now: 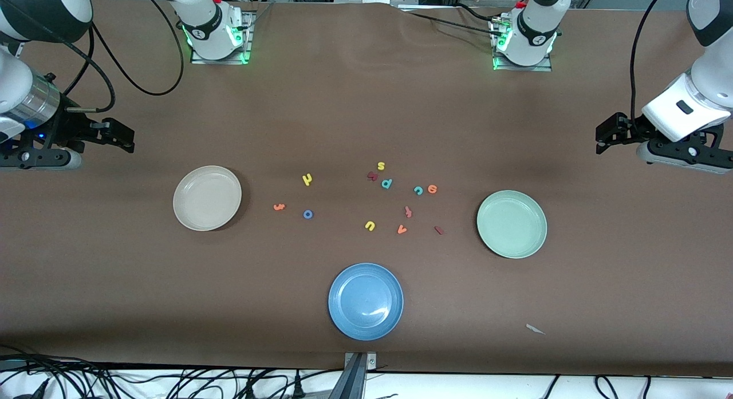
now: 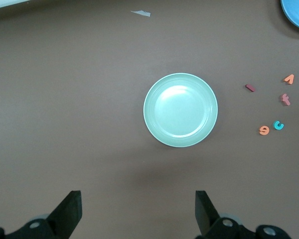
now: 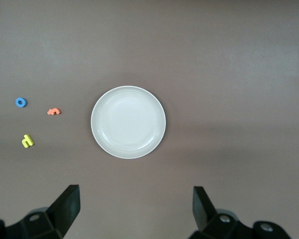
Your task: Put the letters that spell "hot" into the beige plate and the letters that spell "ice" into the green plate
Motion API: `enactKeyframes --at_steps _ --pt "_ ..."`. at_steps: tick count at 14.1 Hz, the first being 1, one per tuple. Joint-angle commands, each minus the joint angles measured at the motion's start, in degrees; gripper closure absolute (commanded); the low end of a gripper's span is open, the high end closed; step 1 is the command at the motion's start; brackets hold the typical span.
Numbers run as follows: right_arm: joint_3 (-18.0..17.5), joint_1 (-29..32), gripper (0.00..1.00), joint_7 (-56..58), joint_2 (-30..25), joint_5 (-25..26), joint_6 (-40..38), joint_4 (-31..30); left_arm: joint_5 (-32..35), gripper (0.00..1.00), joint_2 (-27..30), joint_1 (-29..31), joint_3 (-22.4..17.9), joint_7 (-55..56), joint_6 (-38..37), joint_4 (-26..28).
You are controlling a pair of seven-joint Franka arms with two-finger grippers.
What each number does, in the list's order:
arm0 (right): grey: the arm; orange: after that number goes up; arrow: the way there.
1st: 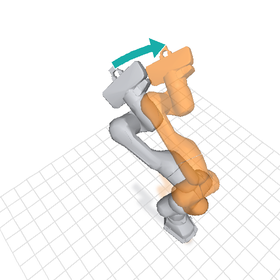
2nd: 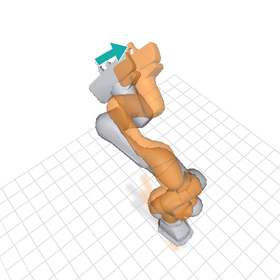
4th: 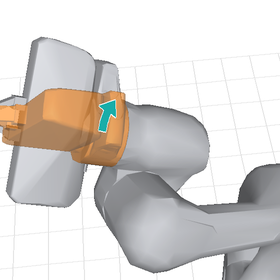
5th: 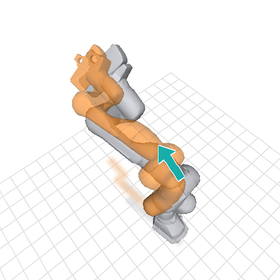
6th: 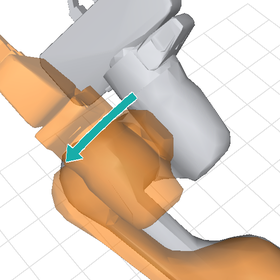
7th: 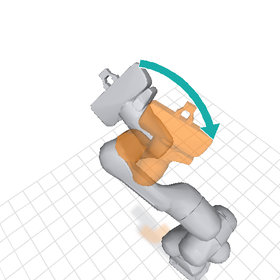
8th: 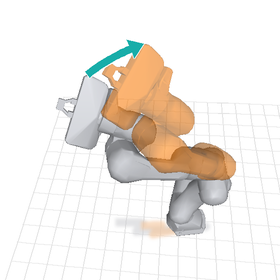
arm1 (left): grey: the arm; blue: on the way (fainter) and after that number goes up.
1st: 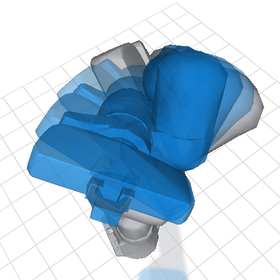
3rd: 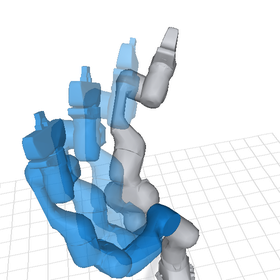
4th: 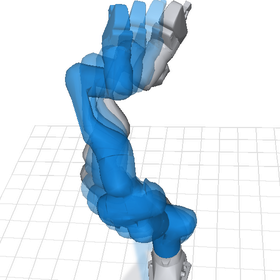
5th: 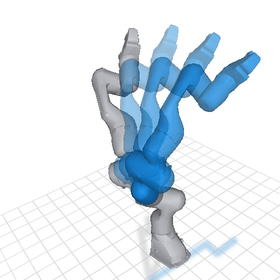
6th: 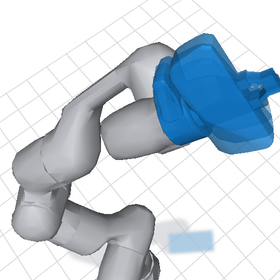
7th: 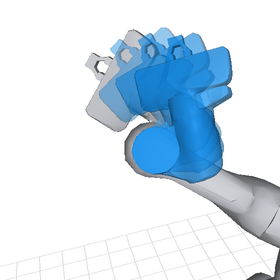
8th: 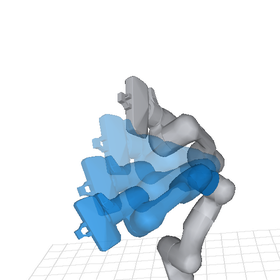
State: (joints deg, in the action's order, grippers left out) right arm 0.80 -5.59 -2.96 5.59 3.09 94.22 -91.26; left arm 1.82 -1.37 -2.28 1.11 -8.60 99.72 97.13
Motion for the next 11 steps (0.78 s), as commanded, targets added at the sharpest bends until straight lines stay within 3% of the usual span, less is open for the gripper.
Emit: enactKeyframes --at_steps 1,11 --pt "-0.01 -0.12 0.00 0.06 -0.06 -0.19 0.09 0.29 0.64 0.00 -0.39 -0.09 0.21 0.42 -1.02 -1.16" --pt "-0.01 -0.12 0.00 0.06 -0.06 -0.10 0.09 0.29 0.55 0.00 -0.47 -0.27 0.29 0.34 -0.93 -1.68"
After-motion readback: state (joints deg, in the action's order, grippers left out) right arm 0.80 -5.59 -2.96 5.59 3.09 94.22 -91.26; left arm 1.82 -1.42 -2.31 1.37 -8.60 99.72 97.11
